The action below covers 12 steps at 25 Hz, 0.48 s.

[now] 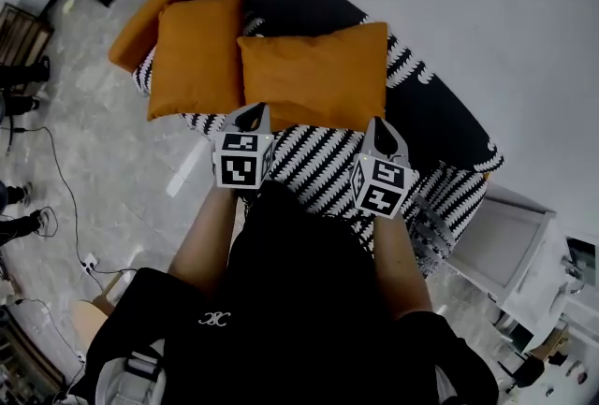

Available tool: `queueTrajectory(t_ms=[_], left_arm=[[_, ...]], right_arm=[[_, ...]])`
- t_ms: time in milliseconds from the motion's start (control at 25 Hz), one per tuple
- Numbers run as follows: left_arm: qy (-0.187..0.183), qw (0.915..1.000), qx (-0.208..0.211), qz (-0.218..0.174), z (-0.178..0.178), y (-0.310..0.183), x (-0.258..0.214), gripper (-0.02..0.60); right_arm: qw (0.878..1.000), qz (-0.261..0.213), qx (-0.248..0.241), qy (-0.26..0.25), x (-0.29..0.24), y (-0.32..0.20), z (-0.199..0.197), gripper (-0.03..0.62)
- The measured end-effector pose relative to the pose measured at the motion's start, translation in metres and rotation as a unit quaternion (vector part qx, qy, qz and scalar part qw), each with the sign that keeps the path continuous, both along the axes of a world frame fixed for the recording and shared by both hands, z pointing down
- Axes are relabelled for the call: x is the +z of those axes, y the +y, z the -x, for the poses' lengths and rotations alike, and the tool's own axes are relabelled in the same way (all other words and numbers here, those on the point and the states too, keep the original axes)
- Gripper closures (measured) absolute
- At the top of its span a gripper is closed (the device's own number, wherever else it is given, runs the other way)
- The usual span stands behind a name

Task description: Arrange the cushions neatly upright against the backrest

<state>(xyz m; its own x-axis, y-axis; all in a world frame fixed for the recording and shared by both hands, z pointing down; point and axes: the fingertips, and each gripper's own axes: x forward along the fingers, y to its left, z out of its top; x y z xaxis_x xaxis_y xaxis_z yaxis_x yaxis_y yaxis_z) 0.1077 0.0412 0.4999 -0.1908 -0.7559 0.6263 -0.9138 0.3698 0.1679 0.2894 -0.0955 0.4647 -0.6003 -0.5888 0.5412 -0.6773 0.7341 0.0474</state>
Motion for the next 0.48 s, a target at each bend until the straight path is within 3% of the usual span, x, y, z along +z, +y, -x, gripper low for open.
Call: queueTrajectory(t_ms=[480], left_arm=[[0.061,0.9978,0.006,0.024,0.084,-0.040,0.073,0.574]], right_arm=[[0.996,-0.016,0.030,0.081,0.042,-0.069,0.053,0.585]])
